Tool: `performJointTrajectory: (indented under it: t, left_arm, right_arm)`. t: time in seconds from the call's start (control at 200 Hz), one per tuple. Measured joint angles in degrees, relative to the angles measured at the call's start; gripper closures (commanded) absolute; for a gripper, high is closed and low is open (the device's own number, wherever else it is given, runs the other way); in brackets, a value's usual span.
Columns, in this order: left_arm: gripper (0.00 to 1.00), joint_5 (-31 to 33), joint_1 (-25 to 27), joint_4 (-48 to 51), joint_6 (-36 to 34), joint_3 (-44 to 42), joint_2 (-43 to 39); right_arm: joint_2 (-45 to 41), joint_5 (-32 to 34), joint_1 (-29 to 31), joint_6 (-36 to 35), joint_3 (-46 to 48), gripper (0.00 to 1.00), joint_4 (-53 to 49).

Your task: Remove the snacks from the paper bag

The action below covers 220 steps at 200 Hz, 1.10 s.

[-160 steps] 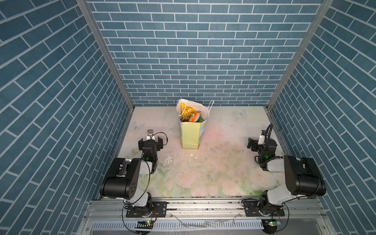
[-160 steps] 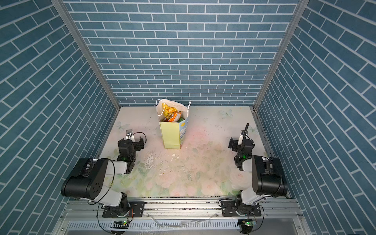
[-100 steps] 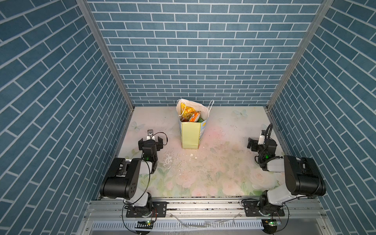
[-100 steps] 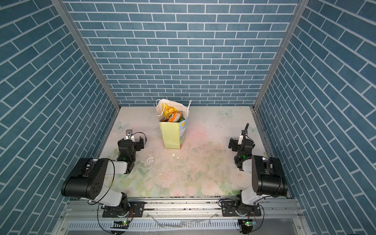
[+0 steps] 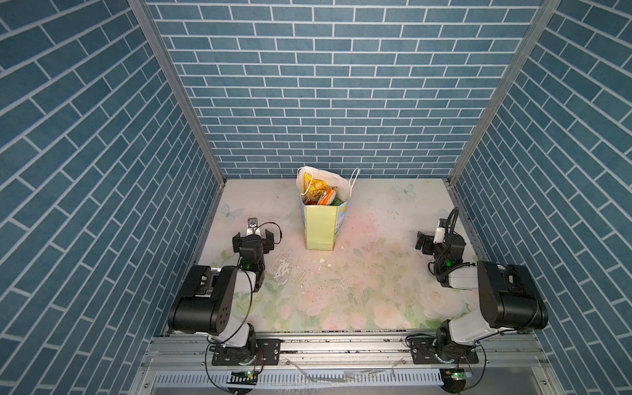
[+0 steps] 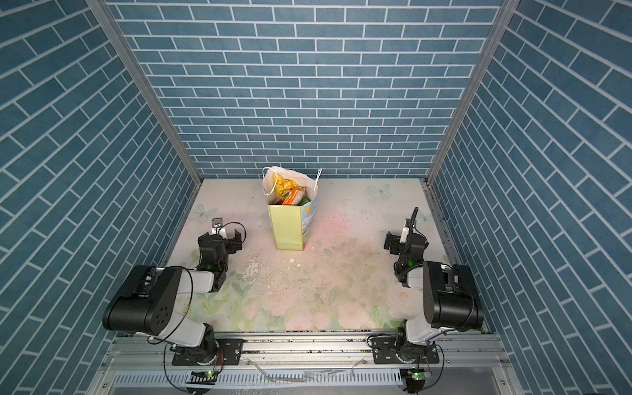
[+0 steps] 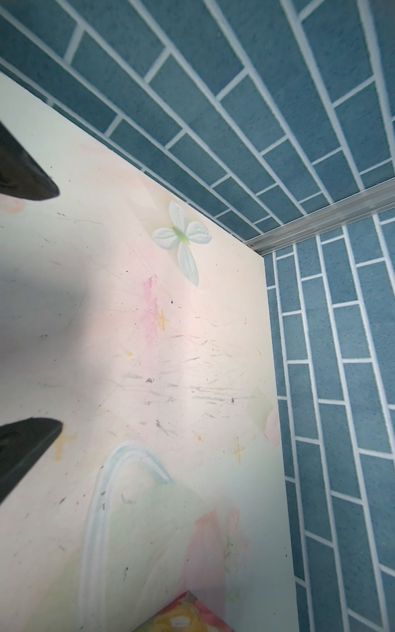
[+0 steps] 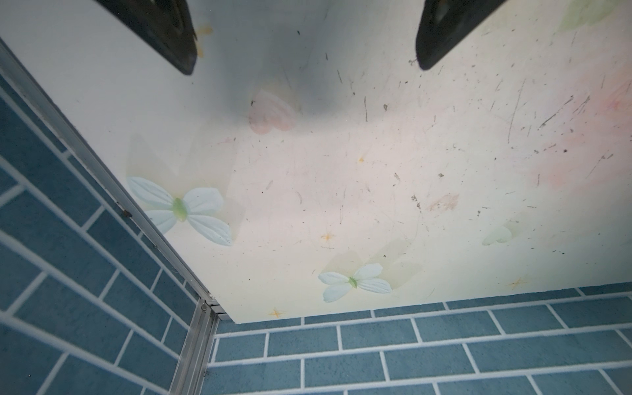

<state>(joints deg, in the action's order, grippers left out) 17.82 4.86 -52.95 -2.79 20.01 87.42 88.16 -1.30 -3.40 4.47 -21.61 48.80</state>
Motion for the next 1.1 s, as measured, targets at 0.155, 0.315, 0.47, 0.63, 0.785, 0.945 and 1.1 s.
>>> performJointTrajectory:
  t: [0.155, 0.315, 0.47, 0.63, 0.785, 0.945, 1.1]
  left_arm:
    - [0.0, -0.1, 0.0, 0.0, 0.0, 0.0, 0.0]
    - [0.0, -0.1, 0.0, 0.0, 0.0, 0.0, 0.0]
    - [0.01, -0.1, 0.0, 0.0, 0.0, 0.0, 0.0]
    - [0.0, -0.1, 0.0, 0.0, 0.0, 0.0, 0.0]
    - [0.0, -0.1, 0.0, 0.0, 0.0, 0.0, 0.0]
    - [0.0, 0.4, 0.0, 0.7, 0.2, 0.2, -0.1]
    - [0.0, 3.7, 1.3, 8.0, 0.2, 1.9, -3.9]
  right_arm:
    - [0.0, 0.0, 0.0, 0.0, 0.0, 0.01, 0.0]
    - [0.0, 0.0, 0.0, 0.0, 0.0, 0.01, 0.0]
    - [0.0, 0.0, 0.0, 0.0, 0.0, 0.01, 0.0]
    - [0.0, 0.0, 0.0, 0.0, 0.0, 0.01, -0.1]
    - [0.0, 0.0, 0.0, 0.0, 0.0, 0.01, -0.2]
    - [-0.1, 0.0, 0.0, 0.0, -0.4, 0.01, -1.3]
    - [-5.0, 0.2, 0.6, -0.4, -2.3, 0.01, -7.6]
